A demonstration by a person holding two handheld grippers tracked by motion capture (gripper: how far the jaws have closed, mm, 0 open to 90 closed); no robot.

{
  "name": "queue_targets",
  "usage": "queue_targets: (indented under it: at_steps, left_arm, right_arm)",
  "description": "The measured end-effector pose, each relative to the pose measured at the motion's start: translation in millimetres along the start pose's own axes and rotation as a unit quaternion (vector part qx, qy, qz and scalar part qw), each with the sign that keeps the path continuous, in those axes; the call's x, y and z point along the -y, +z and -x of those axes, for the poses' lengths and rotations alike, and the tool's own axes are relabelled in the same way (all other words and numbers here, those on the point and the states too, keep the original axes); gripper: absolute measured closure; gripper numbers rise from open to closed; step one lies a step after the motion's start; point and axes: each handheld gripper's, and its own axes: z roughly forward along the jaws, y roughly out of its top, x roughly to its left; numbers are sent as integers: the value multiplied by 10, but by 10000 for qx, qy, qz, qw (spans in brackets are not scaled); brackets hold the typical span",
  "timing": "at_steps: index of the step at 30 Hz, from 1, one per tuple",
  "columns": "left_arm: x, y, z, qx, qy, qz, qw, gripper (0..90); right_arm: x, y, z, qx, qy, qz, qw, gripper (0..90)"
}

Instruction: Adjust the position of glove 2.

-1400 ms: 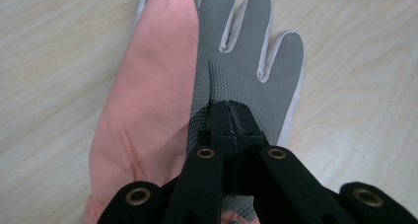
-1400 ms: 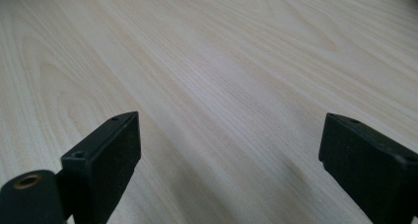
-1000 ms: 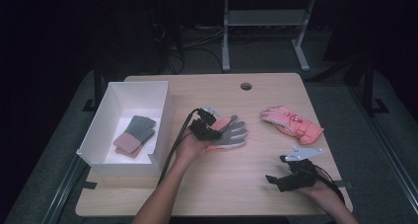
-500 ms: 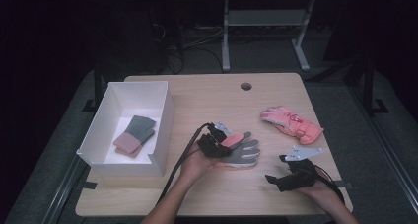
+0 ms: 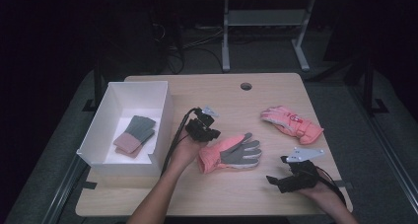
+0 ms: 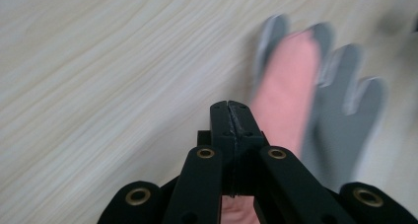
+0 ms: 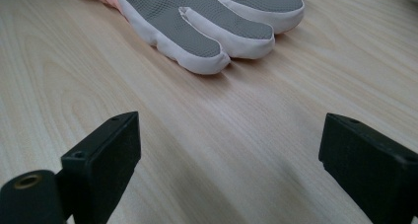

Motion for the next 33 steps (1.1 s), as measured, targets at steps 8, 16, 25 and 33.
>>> queue_targets:
  at_steps: [8,16,25,33]
  left_arm:
    - [187,37,22,107,0,-227,9997,899]
    - [364,-53,200,379,92,-278,9989,899]
    - [511,-146,342,770,149,-273,9965,899]
    - [499,-72,583,1313,337,-289,9903,899]
  right_arm:
    - [35,-21,33,45,72,-3,10000,85]
    - [26,-19,30,66,76,26,9999,85]
    - [41,-46,25,101,55,33,9999,85]
    - [27,-20,9,78,37,-44,10000,85]
